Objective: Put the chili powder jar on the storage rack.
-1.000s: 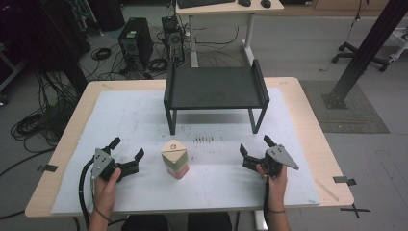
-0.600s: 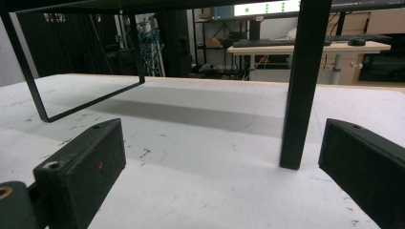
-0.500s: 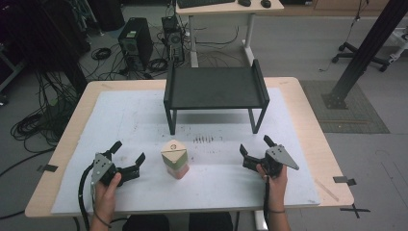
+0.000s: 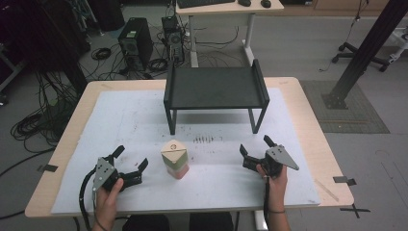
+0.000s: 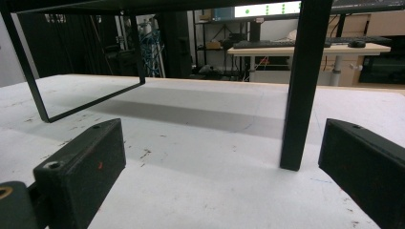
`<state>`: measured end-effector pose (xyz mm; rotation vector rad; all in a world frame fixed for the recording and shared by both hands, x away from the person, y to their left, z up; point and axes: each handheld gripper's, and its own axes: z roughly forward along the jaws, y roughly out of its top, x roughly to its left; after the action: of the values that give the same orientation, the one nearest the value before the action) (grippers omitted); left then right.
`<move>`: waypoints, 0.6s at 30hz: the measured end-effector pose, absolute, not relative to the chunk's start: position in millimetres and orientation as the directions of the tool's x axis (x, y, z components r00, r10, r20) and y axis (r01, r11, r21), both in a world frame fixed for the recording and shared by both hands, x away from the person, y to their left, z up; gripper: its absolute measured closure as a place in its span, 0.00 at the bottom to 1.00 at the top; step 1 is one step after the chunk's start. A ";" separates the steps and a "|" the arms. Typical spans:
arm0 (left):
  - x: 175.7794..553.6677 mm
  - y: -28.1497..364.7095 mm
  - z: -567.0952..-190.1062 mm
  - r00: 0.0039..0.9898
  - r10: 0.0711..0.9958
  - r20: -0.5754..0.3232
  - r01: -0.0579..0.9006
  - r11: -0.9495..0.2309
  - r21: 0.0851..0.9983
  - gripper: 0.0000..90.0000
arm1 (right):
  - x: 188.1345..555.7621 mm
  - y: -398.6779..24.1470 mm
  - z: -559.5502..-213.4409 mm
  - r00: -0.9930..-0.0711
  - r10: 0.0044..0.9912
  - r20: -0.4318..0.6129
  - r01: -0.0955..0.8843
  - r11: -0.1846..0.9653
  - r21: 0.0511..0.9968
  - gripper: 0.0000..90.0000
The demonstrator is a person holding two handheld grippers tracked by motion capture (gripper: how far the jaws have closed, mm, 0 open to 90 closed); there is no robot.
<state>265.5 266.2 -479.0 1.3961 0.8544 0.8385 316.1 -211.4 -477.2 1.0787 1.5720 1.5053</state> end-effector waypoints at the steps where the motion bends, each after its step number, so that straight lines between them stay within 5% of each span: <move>1: 263.9 264.9 -479.0 0.466 0.885 -0.011 0.009 0.007 1.000 0.00 | 316.0 -211.4 -477.2 -0.410 0.910 0.060 0.100 -0.021 0.995 0.02; 18: 251.1 255.9 -479.0 0.495 0.869 -0.010 0.006 0.008 1.000 0.00 | 315.8 -211.2 -477.2 -0.412 0.910 0.055 0.098 -0.016 0.995 0.02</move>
<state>251.1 255.9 -479.0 1.4067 0.8269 0.8119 315.8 -211.2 -477.2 1.0732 1.5744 1.5030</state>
